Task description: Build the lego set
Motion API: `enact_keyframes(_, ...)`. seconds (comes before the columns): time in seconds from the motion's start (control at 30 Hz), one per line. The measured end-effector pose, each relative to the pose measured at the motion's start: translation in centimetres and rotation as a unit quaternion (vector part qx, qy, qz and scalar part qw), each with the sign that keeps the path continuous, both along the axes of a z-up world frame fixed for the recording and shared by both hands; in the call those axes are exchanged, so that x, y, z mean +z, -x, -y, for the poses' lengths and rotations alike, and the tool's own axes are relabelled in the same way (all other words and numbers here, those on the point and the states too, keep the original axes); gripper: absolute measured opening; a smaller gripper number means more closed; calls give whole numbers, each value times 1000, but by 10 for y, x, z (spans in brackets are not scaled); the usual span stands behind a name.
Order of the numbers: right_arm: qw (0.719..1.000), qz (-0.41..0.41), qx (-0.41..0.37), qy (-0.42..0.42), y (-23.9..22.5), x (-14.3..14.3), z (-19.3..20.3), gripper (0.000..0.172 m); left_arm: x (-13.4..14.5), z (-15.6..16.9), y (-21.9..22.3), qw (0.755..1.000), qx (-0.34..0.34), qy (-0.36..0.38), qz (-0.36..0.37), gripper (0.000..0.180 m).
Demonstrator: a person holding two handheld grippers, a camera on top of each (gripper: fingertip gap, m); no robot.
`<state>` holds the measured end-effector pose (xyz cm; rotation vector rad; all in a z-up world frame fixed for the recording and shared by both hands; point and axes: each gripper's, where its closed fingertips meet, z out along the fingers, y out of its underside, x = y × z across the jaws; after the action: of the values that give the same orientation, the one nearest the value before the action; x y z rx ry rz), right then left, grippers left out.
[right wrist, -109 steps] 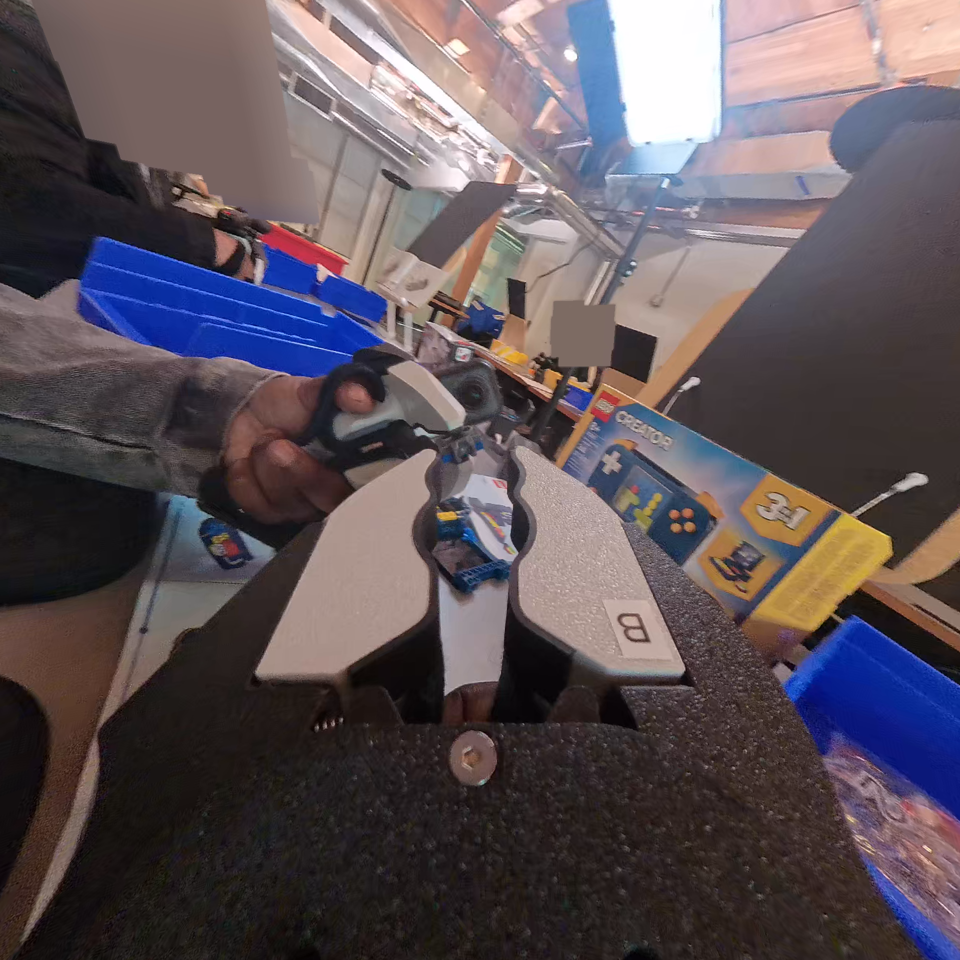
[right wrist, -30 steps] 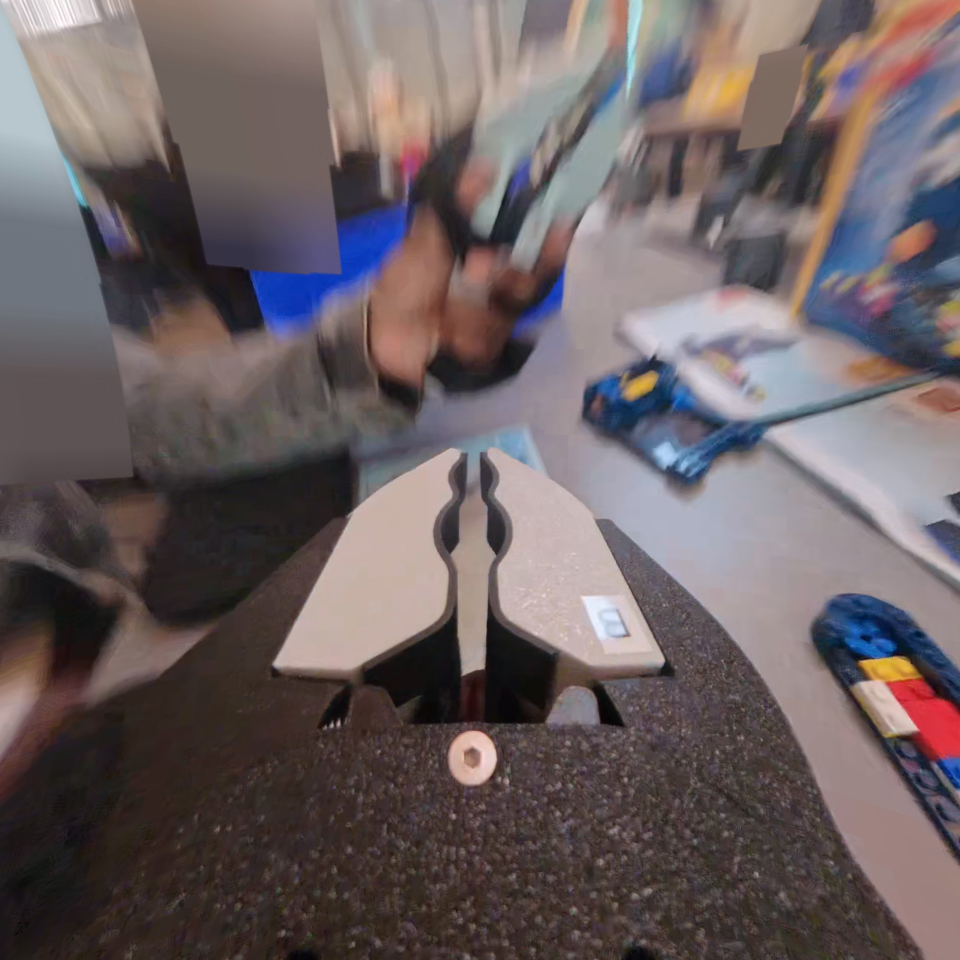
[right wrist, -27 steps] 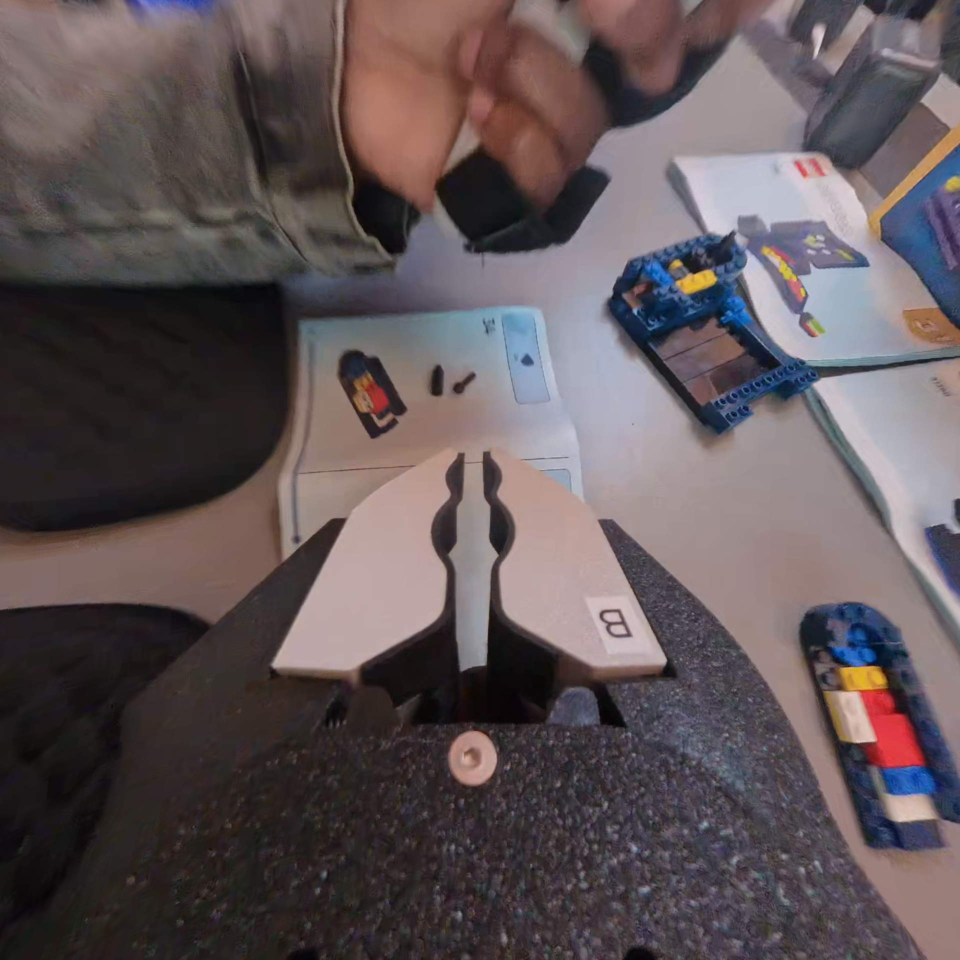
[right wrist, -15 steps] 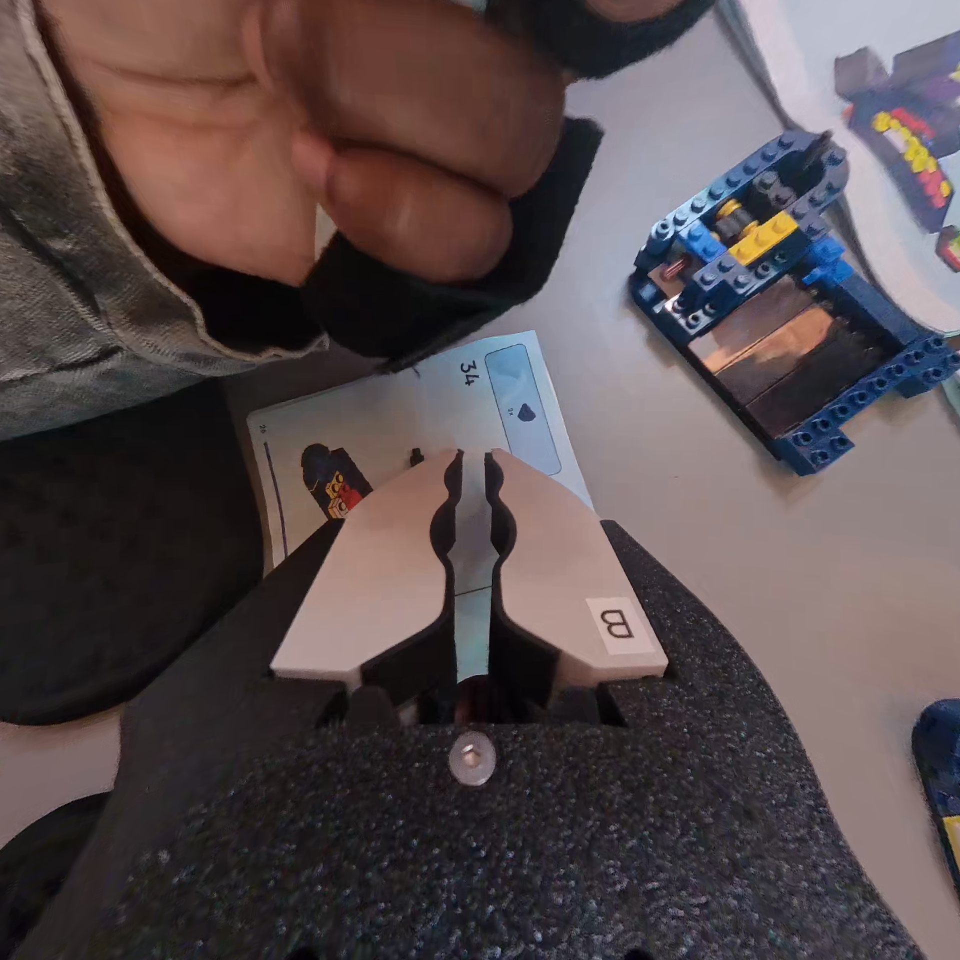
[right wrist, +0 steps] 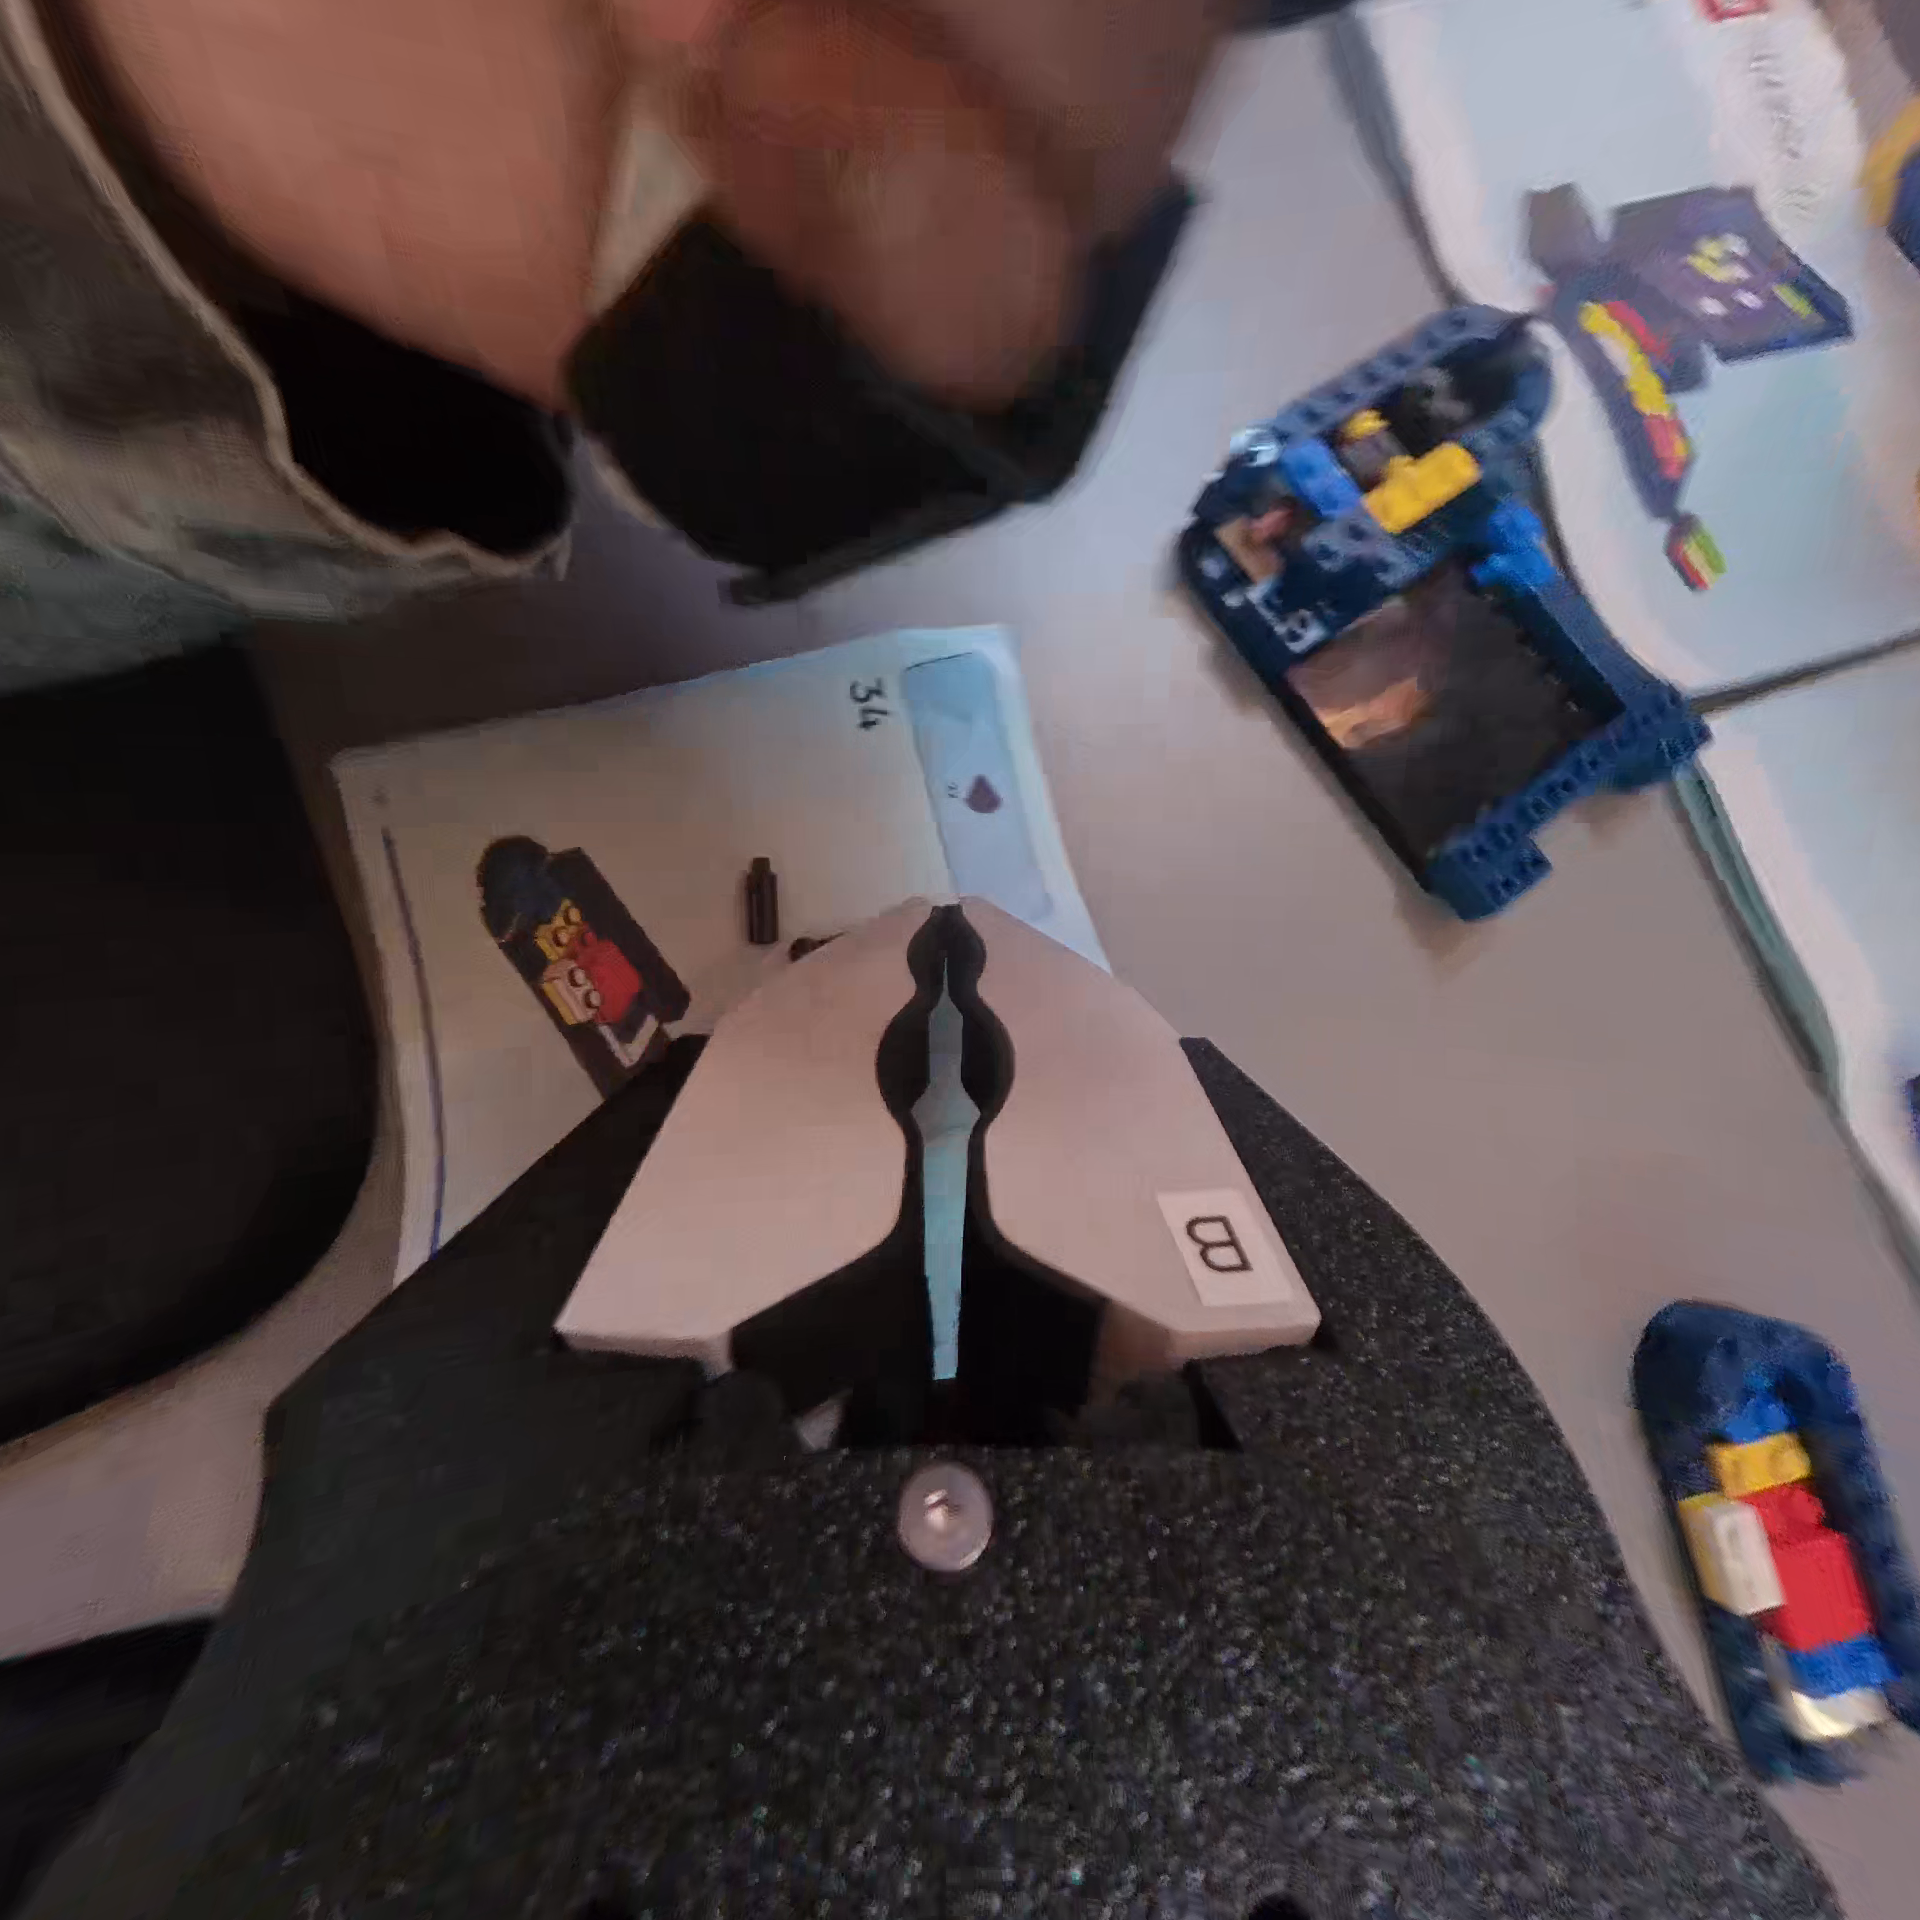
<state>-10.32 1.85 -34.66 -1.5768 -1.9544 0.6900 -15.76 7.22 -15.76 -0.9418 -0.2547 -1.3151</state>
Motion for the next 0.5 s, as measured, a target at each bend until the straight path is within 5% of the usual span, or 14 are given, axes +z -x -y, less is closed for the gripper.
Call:
enact_keyframes(0.13, 989, -72, 86, 101, -18, 36, 12, 0, 0, 0, -2, 1000, -6, 1, 0, 8)
enact_keyframes(0.3, 947, 12, 309, -91, -30, 20, 14, 16, 0, 0, -9, 1000, -20, -5, -4, 8)
enact_keyframes(0.5, 915, 17, 399, -61, -3, 12, 24, 16, 8, 8, 8, 999, -5, -34, 30, 8)
